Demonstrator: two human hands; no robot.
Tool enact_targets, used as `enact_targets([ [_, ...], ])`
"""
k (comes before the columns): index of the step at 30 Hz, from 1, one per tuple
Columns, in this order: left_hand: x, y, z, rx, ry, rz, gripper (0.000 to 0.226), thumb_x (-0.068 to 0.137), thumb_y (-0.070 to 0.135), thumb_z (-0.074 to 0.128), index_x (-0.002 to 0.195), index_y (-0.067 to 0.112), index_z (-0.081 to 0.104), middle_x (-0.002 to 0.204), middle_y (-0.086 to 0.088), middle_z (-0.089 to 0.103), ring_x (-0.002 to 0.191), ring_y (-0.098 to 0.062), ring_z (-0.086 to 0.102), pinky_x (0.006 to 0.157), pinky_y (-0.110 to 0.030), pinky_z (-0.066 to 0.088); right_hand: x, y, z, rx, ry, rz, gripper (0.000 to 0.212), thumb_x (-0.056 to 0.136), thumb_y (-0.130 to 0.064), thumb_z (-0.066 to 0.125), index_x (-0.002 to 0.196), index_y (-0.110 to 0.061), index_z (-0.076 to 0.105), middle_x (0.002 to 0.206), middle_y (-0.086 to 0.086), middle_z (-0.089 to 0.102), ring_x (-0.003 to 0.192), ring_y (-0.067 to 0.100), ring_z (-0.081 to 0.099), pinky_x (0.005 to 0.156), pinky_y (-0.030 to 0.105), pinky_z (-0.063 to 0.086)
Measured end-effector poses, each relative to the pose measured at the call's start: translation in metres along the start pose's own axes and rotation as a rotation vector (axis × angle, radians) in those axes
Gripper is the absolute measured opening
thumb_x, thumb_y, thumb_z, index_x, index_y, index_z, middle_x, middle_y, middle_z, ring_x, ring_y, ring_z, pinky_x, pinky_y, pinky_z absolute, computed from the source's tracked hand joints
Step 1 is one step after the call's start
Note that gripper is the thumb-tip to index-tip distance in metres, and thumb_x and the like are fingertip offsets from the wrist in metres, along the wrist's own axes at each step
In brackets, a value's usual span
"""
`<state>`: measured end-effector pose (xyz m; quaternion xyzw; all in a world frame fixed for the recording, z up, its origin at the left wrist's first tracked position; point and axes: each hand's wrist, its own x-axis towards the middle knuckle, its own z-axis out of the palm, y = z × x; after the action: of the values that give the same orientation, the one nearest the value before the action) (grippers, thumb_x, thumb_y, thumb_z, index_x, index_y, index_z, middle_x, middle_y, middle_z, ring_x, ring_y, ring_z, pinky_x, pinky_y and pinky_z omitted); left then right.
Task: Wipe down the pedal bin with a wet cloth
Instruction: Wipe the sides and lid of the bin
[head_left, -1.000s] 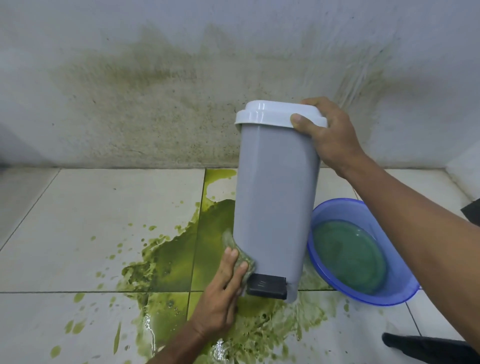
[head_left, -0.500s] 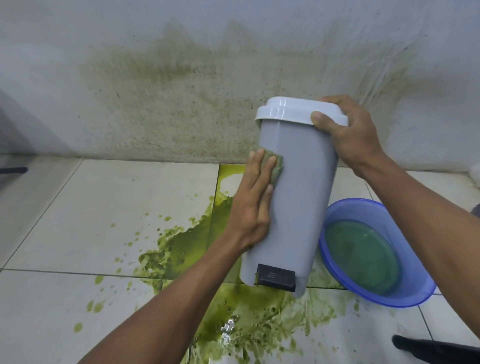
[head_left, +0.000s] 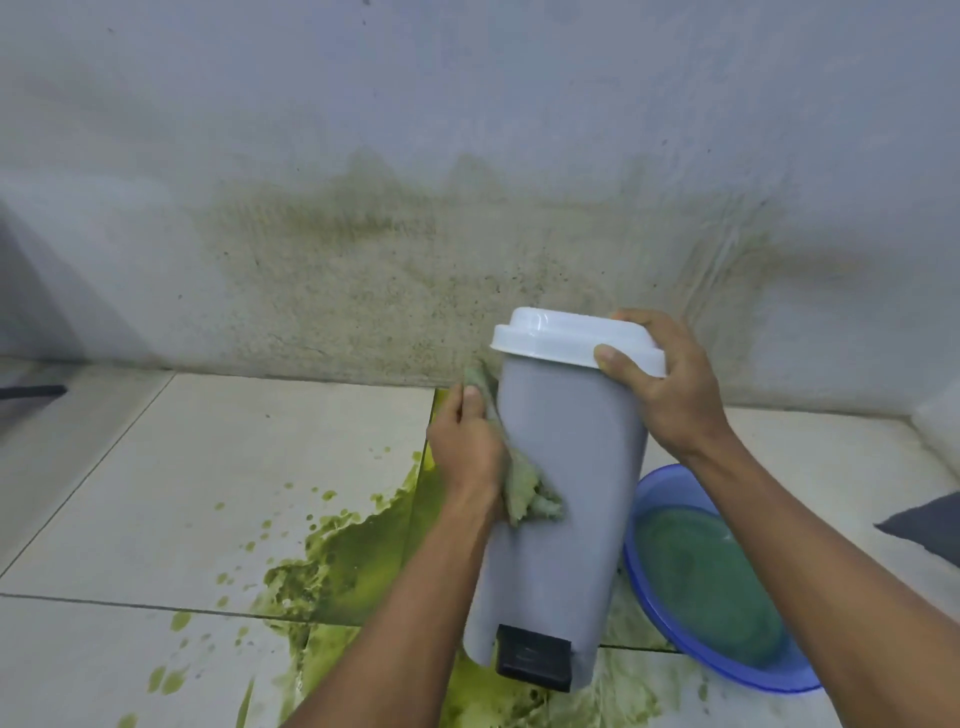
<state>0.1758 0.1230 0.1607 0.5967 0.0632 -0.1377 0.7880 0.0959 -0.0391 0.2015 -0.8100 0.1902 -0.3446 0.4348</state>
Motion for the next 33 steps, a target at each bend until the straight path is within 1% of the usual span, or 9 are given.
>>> enact_targets([
  [3,0.007,0.035,-0.011,-0.297,0.021,-0.307,0.029,0.104,0.021,0.052,0.119,0.005,0.071,0.111,-0.011,0.074,0.105,-0.031,0.070,0.087,-0.041,0.059,-0.024,-0.009,0.000,-0.007,-0.009,-0.056,0.042,0.075,-0.053,0.069,0.112,-0.033,0.066,0.119,-0.009,0.061,0.110,0.001,0.056,0.094,0.018,0.043],
  [6,0.003,0.062,-0.015,0.037,-0.035,-0.023,0.037,0.106,0.018,0.049,0.140,0.006,0.057,0.142,-0.004,0.058,0.135,-0.022,0.052,0.113,-0.034,0.040,-0.050,-0.015,0.000,0.012,-0.042,-0.148,0.042,0.077,-0.045,0.070,0.113,-0.025,0.067,0.123,-0.006,0.061,0.119,0.009,0.056,0.100,0.018,0.039],
  [9,-0.008,0.076,-0.011,0.436,-0.412,0.329,0.035,0.105,0.017,0.049,0.137,0.018,0.063,0.140,0.010,0.058,0.131,-0.009,0.052,0.113,-0.027,0.037,-0.069,-0.021,-0.008,0.162,-0.010,-0.111,0.035,0.076,-0.042,0.069,0.103,-0.020,0.071,0.121,0.002,0.065,0.117,0.012,0.060,0.100,0.017,0.039],
  [14,-0.021,0.090,0.007,1.065,-0.853,0.488,0.037,0.106,0.028,0.046,0.141,0.024,0.059,0.149,0.006,0.053,0.137,-0.009,0.042,0.112,-0.027,0.028,-0.091,-0.028,-0.012,0.373,0.151,0.038,0.002,0.075,-0.020,0.076,0.074,-0.018,0.076,0.099,0.003,0.075,0.101,0.015,0.067,0.093,0.021,0.045],
  [16,-0.026,0.087,0.020,1.195,-0.925,0.520,0.040,0.107,0.033,0.043,0.144,0.022,0.055,0.153,0.003,0.050,0.141,-0.017,0.041,0.116,-0.032,0.025,-0.104,-0.025,-0.014,0.391,0.194,0.033,0.009,0.071,-0.011,0.076,0.066,-0.018,0.072,0.095,0.003,0.076,0.101,0.018,0.069,0.091,0.022,0.047],
  [18,-0.028,0.074,0.031,1.235,-0.956,0.555,0.042,0.108,0.032,0.040,0.146,0.018,0.053,0.154,-0.001,0.048,0.142,-0.021,0.040,0.113,-0.030,0.025,-0.117,-0.019,-0.023,0.397,0.177,0.032,0.003,0.068,-0.007,0.073,0.070,-0.006,0.071,0.100,0.006,0.077,0.107,0.020,0.068,0.093,0.024,0.046],
  [21,-0.030,0.058,0.047,1.267,-0.983,0.611,0.043,0.109,0.024,0.037,0.150,0.014,0.046,0.157,-0.003,0.043,0.145,-0.021,0.036,0.112,-0.028,0.023,-0.131,-0.002,-0.043,0.440,0.105,0.108,0.022,0.067,-0.006,0.068,0.088,-0.001,0.073,0.123,0.003,0.071,0.121,0.016,0.063,0.097,0.028,0.046],
  [30,-0.022,0.028,0.091,1.475,-0.996,0.685,0.045,0.103,0.032,0.032,0.116,0.005,0.065,0.118,-0.014,0.065,0.114,-0.030,0.052,0.103,-0.044,0.038,-0.165,0.028,-0.058,0.417,-0.017,0.158,0.049,0.064,-0.033,0.066,0.111,-0.022,0.077,0.139,-0.010,0.061,0.137,0.009,0.049,0.107,0.030,0.042],
  [33,-0.015,0.031,0.093,1.490,-0.954,0.666,0.038,0.105,0.029,0.036,0.114,0.007,0.066,0.117,-0.016,0.064,0.114,-0.032,0.053,0.100,-0.043,0.040,-0.159,0.030,-0.062,0.277,-0.066,0.131,0.050,0.071,-0.039,0.062,0.119,-0.027,0.072,0.142,-0.015,0.058,0.144,0.002,0.036,0.112,0.017,0.033],
])
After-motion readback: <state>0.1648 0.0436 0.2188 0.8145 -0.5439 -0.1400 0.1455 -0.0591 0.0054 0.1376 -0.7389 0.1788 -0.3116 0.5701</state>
